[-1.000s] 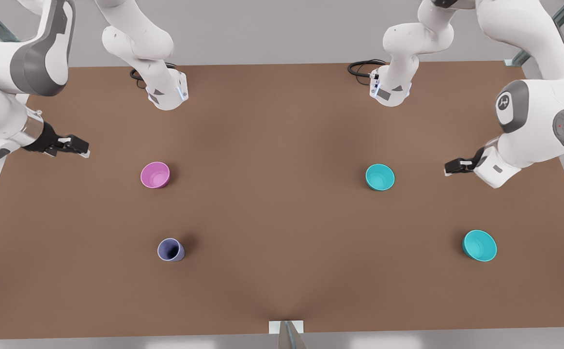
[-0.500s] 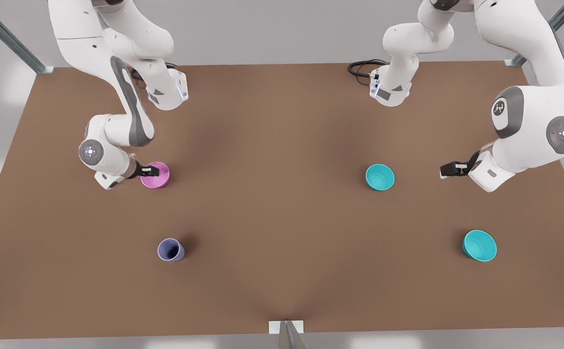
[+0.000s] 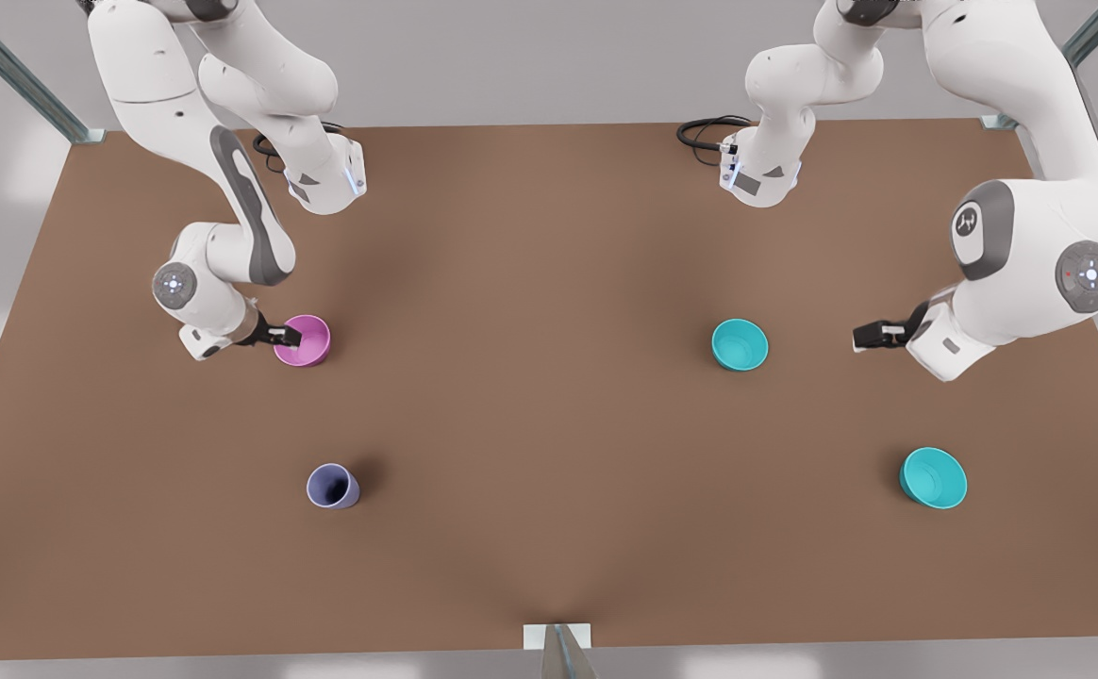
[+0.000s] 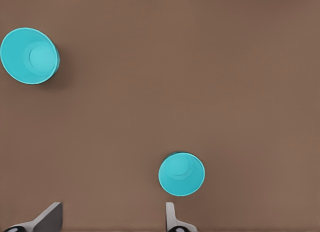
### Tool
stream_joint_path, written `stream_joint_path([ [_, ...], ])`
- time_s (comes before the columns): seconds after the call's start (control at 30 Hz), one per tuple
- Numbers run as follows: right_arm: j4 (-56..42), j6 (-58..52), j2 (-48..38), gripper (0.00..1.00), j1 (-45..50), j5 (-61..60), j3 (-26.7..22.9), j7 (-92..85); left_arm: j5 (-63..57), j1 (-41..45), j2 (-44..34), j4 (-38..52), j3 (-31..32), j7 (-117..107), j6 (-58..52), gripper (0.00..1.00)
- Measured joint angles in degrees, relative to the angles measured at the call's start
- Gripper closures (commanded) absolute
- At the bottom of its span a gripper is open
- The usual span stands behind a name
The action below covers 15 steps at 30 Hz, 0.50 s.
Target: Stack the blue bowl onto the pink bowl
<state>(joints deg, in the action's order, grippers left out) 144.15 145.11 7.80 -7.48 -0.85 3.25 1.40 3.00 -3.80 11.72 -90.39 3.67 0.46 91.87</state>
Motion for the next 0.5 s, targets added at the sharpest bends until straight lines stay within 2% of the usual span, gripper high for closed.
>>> stream_joint_path([
  [0.23,1.5,2.0,1.3,0.0,0.1,0.0,0.2,0.1,-0.1,-2.6,0.6,0.8,-0.1,0.1,0.5,0.0],
  [0.27,1.6,2.2,1.3,0.15,0.1,0.0,0.2,0.1,-0.1,-2.6,0.6,0.9,-0.1,0.1,0.6,0.0],
  [0.3,1.6,2.3,1.4,0.4,0.1,0.0,0.2,0.0,-0.1,-2.5,0.6,0.9,-0.1,0.1,0.6,0.0],
  [0.37,1.4,2.5,2.1,0.7,0.1,-0.1,0.2,-0.1,-0.2,-2.4,0.5,1.6,0.0,0.1,0.7,0.0],
  [0.43,0.9,2.6,2.5,0.79,0.1,-0.3,0.3,-0.3,-0.2,-2.3,0.6,1.8,0.0,0.1,0.7,0.0],
  [0.5,0.2,2.6,2.7,0.79,0.0,-0.8,0.3,-0.9,-0.2,-2.3,0.5,1.8,0.0,0.1,0.7,0.0],
])
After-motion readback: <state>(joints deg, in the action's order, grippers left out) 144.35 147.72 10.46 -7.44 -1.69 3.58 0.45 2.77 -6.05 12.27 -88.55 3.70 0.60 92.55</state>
